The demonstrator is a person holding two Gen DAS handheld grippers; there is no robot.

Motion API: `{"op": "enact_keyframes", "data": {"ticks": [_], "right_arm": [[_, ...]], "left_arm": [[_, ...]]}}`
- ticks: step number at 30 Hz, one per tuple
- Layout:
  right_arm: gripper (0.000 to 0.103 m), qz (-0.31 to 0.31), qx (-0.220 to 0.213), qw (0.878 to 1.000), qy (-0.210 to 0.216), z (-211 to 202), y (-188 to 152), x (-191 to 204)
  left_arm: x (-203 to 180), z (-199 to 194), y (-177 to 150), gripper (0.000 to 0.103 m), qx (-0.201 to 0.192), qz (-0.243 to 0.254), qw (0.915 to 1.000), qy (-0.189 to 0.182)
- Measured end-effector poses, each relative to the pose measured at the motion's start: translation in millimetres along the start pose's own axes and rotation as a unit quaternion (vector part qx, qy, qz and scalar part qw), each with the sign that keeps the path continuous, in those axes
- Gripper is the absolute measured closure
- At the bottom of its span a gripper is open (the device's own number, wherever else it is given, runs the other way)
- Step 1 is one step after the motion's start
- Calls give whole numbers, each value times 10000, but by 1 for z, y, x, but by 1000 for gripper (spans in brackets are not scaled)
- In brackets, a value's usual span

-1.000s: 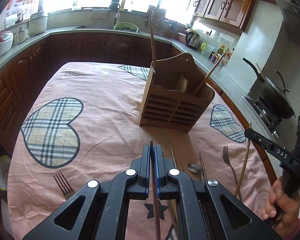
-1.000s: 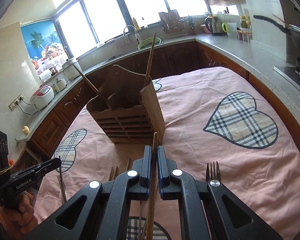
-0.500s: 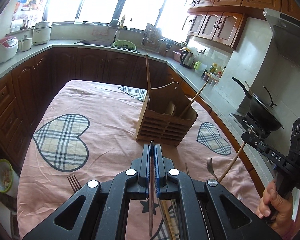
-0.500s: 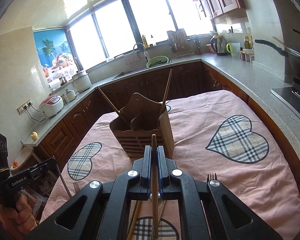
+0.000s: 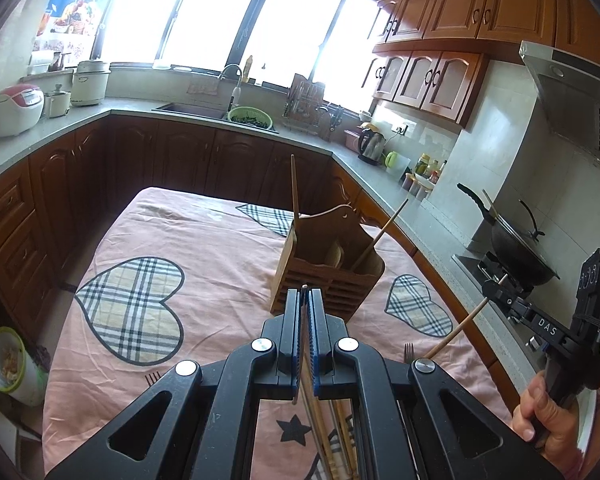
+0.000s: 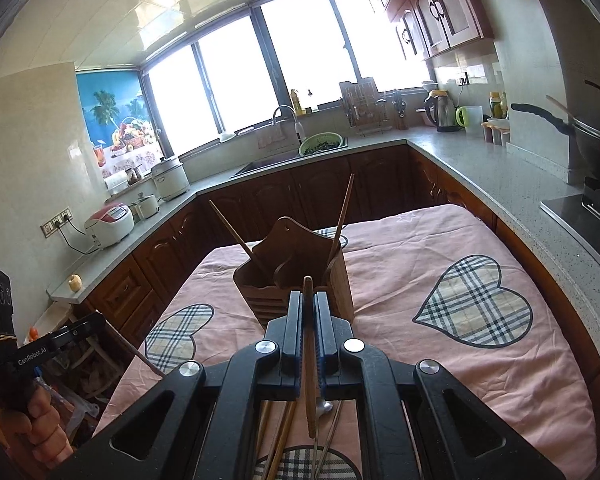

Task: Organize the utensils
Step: 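Carry the chopstick to the wooden holder and lower it in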

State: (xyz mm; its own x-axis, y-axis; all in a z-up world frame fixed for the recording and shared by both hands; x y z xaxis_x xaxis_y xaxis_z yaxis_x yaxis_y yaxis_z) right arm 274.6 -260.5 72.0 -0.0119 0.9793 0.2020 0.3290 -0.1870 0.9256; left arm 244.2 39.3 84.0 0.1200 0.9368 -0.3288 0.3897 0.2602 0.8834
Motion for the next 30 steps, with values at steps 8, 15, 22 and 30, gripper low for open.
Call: {"op": "enact_keyframes", "data": {"ticks": [8, 15, 22, 30], "right_arm": [[98, 4, -110, 9999, 22, 1, 8, 0], [98, 17, -160, 9999, 48, 7, 14, 2], [98, 10, -252, 9996, 86, 14, 23, 3], [98, 34, -388, 9992, 120, 25, 40, 2]], "left_arm": [[3, 2, 8, 101, -173, -45, 9998, -58], [3, 9, 16, 101, -294, -36, 9995, -126], [7, 18, 24, 101, -433, -72, 9989, -164], [4, 29, 41, 101, -595, -33, 9980, -231]]}}
Point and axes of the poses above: each gripper's, at about its wrist camera, not at the fingertips, and z roughly the way its jaws point, x to its left, y to its top, the point moved 2 cm from there along z, roughly the way its jaws point, and after that the axes turned 11 degrees about -x, right-handed, at the moved point
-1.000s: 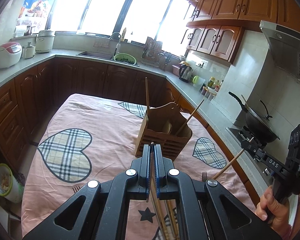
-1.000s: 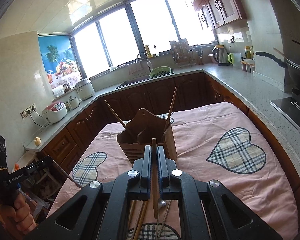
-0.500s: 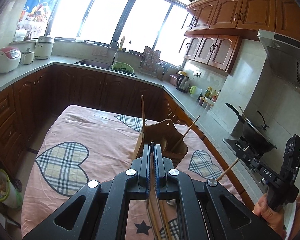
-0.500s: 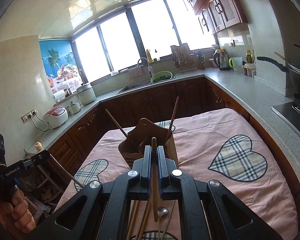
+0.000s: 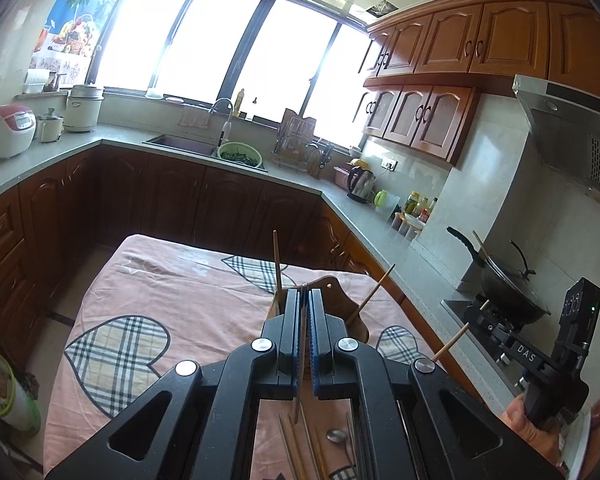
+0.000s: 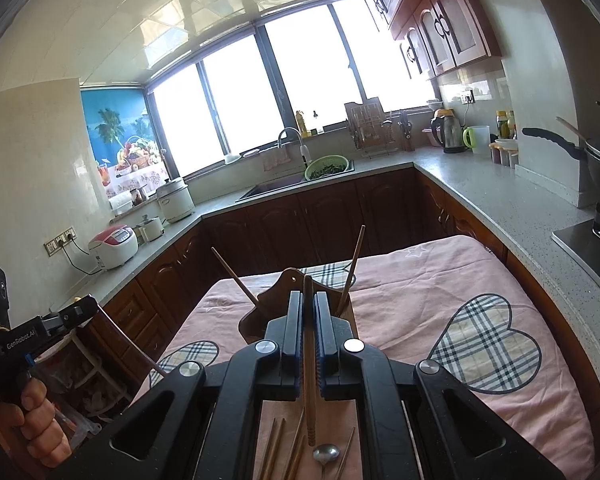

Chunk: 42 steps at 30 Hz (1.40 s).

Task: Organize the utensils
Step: 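Carry the chopstick to the wooden holder and lower it in, then open the left gripper to release the chopstick in the holder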

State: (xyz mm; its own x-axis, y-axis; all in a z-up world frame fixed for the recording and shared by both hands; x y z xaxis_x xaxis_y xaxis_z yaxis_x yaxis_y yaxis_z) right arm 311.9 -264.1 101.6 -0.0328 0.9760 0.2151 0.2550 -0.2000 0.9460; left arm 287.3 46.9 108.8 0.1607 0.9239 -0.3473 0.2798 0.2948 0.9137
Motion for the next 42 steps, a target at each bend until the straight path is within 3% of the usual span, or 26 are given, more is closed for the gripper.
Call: {"op": "enact_keyframes", "data": {"ticks": [11, 23, 30, 42], "right_arm": [[98, -22, -440, 9990, 3, 22, 37, 0], [98, 95, -860, 9961, -188, 58, 67, -12], [98, 130, -674, 9973, -276, 89, 52, -22], [98, 461, -65, 9983, -355, 126, 2, -50]], "left_arm": [[1, 31, 23, 101, -359, 202, 9991, -44], [9, 93, 34, 101, -534, 43, 9986, -54], [14, 141, 16, 101, -449, 1, 9990, 89], [23, 211, -19, 101, 133, -146, 9992, 350]]}}
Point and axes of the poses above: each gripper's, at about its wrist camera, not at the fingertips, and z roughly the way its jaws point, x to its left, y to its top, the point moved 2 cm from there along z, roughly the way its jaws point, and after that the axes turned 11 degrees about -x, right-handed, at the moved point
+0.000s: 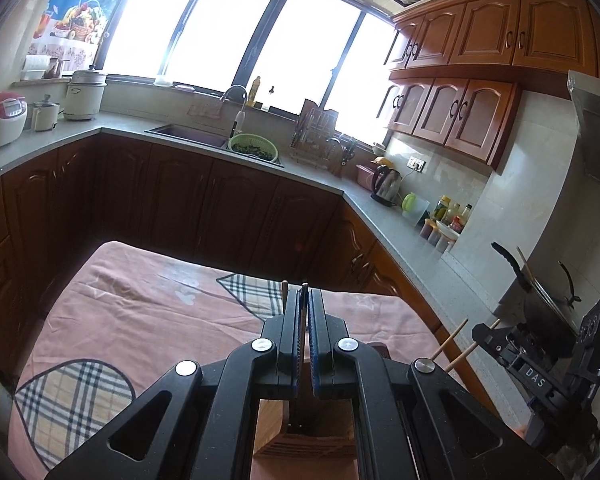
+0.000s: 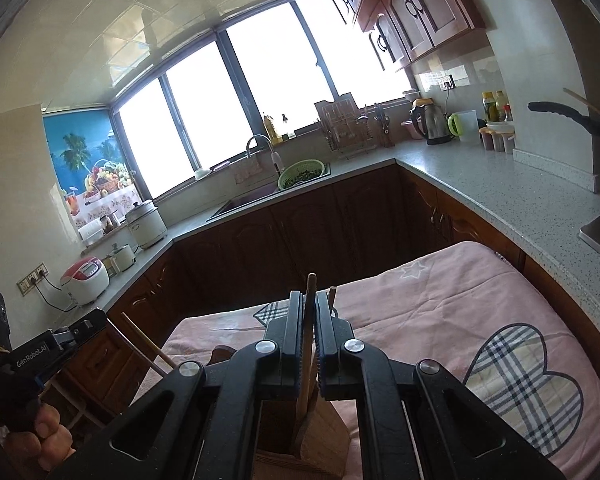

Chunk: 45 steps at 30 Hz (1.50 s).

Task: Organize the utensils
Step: 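Open the left gripper to release the chopstick in the holder, then withdraw the open left gripper from the holder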

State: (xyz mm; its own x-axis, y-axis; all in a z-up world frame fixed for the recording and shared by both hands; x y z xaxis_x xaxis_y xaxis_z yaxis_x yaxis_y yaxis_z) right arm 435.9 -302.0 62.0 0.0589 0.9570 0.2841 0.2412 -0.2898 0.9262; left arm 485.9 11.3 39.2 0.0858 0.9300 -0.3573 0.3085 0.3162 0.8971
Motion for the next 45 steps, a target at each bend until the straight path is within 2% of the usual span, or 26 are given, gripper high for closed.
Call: {"op": "enact_keyframes", "data": {"ticks": [5, 19, 21, 25, 26, 28, 29, 32, 33, 34, 35, 37, 39, 42, 45], "right_arm": [[98, 19, 204, 9998, 24, 8, -12, 1], [98, 27, 241, 9997, 6, 10, -10, 3], [93, 42, 265, 9996, 20, 10, -11, 3], [92, 72, 281, 9996, 58, 10, -11, 2], [89, 74, 280, 9996, 57, 9, -11, 2], [77, 104, 269, 9996, 60, 8, -12, 0], [71, 118, 261, 9996, 71, 7, -12, 0], [67, 140, 218, 9996, 70, 4, -11, -1], [64, 140, 197, 9997, 56, 3, -11, -1], [61, 151, 178, 9997, 60, 2, -10, -1], [54, 166, 163, 9997, 68, 1, -10, -1], [40, 209, 134, 9996, 96, -1, -9, -1], [24, 228, 109, 9996, 117, -4, -9, -1], [12, 270, 98, 9995, 164, -9, -10, -2], [1, 317, 104, 9993, 186, -16, -13, -3]], "left_arm": [[4, 11, -4, 101, 159, -4, 9999, 59], [17, 19, -5, 101, 303, -118, 9994, 136], [15, 19, -7, 101, 292, -60, 9994, 169], [14, 18, -7, 98, 284, -49, 9994, 170], [15, 17, -6, 96, 287, -69, 9994, 175], [16, 17, -7, 84, 286, -102, 9994, 189], [16, 16, -7, 83, 266, -110, 9994, 187], [16, 12, -6, 80, 241, -84, 9995, 195], [16, 10, -7, 76, 242, -86, 9995, 186], [16, 8, -7, 66, 230, -91, 9995, 193], [16, 5, -7, 61, 199, -97, 9996, 197], [16, -2, -8, 42, 135, -93, 9996, 229], [16, -9, -9, 32, 90, -87, 9996, 255], [14, -21, -13, 23, 54, -24, 9995, 304], [12, -33, -19, 18, 68, 38, 9994, 329]]}}
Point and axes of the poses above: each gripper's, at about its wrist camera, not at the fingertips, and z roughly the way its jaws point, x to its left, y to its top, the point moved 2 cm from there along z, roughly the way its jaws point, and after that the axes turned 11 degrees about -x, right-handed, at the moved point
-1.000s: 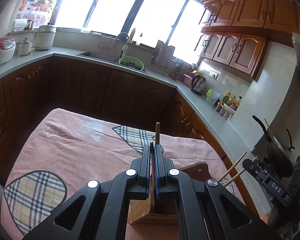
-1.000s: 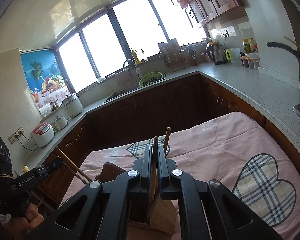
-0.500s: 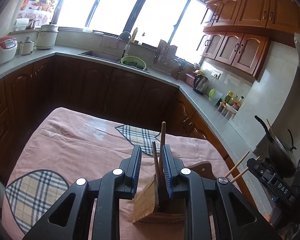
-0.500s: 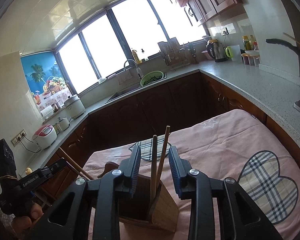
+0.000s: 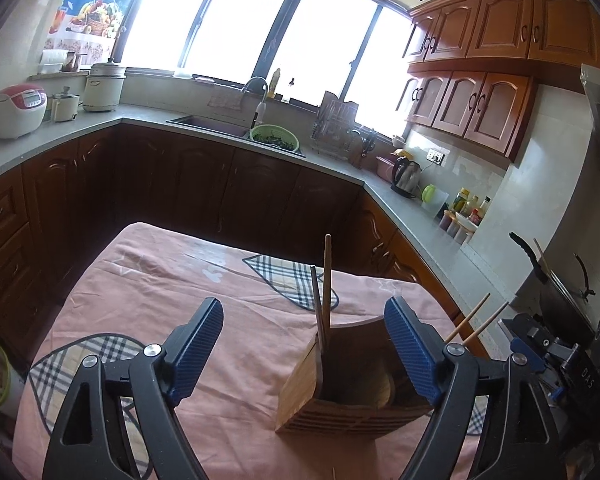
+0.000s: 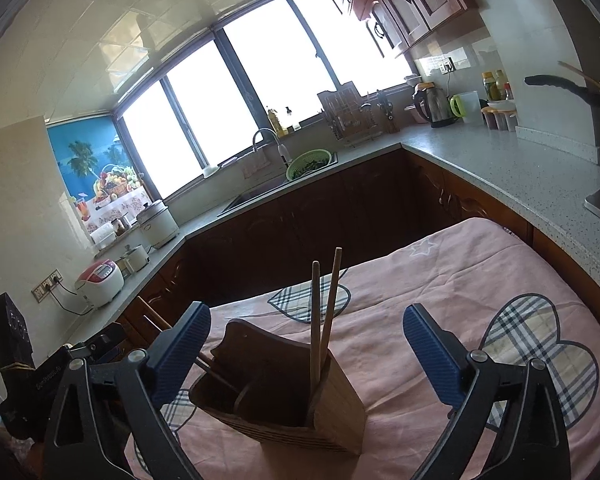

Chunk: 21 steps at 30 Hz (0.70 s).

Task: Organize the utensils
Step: 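Withdraw the open left gripper from the holder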

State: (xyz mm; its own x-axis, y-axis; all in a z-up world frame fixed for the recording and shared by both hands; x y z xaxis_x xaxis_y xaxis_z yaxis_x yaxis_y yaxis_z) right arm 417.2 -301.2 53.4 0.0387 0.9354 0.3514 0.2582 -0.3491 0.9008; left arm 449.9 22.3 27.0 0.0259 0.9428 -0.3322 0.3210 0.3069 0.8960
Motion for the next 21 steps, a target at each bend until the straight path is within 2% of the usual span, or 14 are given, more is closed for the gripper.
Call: {"op": "enact_keyframes", "data": {"ticks": [6, 21], "right_arm": [[0, 70, 46, 10000, 22, -20, -6, -1], [0, 128, 360, 9992, 81, -81, -47, 3]], "left_arm": [[-4, -27, -10, 13, 76, 56, 10000, 30], [7, -109, -41, 13, 442, -102, 9989, 86]]}}
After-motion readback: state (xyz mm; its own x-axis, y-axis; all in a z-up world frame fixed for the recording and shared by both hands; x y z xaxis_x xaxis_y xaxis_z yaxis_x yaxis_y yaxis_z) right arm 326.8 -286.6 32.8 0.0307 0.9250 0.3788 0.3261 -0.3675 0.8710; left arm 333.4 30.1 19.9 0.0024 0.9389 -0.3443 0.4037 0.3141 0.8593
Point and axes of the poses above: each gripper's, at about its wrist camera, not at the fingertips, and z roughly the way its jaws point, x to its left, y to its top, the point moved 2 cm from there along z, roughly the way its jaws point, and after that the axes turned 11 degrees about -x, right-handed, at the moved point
